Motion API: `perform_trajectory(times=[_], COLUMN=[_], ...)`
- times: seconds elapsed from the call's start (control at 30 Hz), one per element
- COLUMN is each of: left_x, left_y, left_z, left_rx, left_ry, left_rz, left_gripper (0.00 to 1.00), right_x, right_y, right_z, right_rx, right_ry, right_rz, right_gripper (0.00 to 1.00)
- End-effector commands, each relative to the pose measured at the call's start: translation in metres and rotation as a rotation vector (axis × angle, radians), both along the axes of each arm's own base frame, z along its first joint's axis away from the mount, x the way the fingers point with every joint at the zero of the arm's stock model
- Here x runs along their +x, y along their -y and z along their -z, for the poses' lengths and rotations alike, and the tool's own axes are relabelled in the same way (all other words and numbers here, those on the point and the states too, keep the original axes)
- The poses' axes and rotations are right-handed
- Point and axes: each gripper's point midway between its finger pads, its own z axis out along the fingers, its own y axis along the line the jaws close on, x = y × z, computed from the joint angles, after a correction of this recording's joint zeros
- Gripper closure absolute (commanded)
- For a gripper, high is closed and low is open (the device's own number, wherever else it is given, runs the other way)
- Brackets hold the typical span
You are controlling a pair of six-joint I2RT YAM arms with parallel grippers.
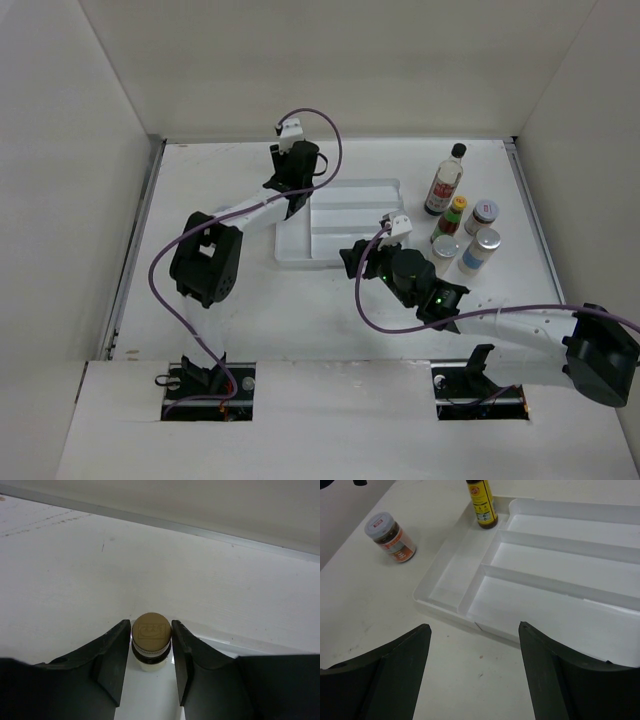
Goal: Organize the condiment bottles
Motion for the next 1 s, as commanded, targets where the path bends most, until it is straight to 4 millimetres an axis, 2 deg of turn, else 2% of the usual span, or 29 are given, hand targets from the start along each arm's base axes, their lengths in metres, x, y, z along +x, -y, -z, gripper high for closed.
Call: perform_trajectory(times=[0.0, 0.1, 0.13, 0.2, 0.3, 0.4, 0.5, 0.6, 0.77, 0.87, 0.97], left_x=[0.007, 0.005, 0.003, -0.001, -0.011, -0.033, -0.062, -0.096, -0.141, -0.151, -0.146], left_y=[-0.002, -0.002, -0.001, 0.002, 0.005, 0.003, -0.015, -0.047, -0.117, -0.158, -0.181], left_z=[-0.031, -0.034, -0.039, -0.051, -0.076, -0.092, -0.098, -0.081, -0.031, -0.01, 0.007], left_rx=[-0.043, -0.052, -0.059, -0.074, -0.099, -0.128, -0.183, -0.245, -0.253, -0.221, -0.209], left_ry=[0.104, 0.112, 0.12, 0.138, 0.168, 0.189, 0.211, 0.211, 0.153, 0.113, 0.085], left_rz=[-0.019, -0.014, -0.009, 0.007, 0.037, 0.058, 0.035, -0.038, -0.211, -0.312, -0.387], left_gripper=[0.62, 0.54, 0.48, 0.35, 0.21, 0.11, 0.08, 0.08, 0.08, 0.08, 0.1], right_x=[0.003, 0.002, 0.002, 0.002, 0.002, 0.002, 0.002, 0.002, 0.0, 0.001, 0.002], right_y=[-0.001, 0.0, 0.0, 0.001, 0.001, 0.001, 0.001, 0.001, 0.003, 0.002, 0.0], right_z=[-0.019, -0.019, -0.019, -0.02, -0.02, -0.021, -0.022, -0.023, -0.026, -0.024, -0.022], right_rx=[0.063, 0.064, 0.064, 0.067, 0.065, 0.068, 0.068, 0.07, 0.082, 0.078, 0.07], right_ry=[0.039, 0.041, 0.041, 0.043, 0.044, 0.046, 0.047, 0.049, 0.052, 0.049, 0.044], right_rz=[0.006, 0.005, 0.005, 0.005, 0.005, 0.005, 0.005, 0.005, 0.006, 0.006, 0.006], right_gripper=[0.22, 0.21, 0.2, 0.19, 0.17, 0.16, 0.15, 0.14, 0.11, 0.1, 0.08])
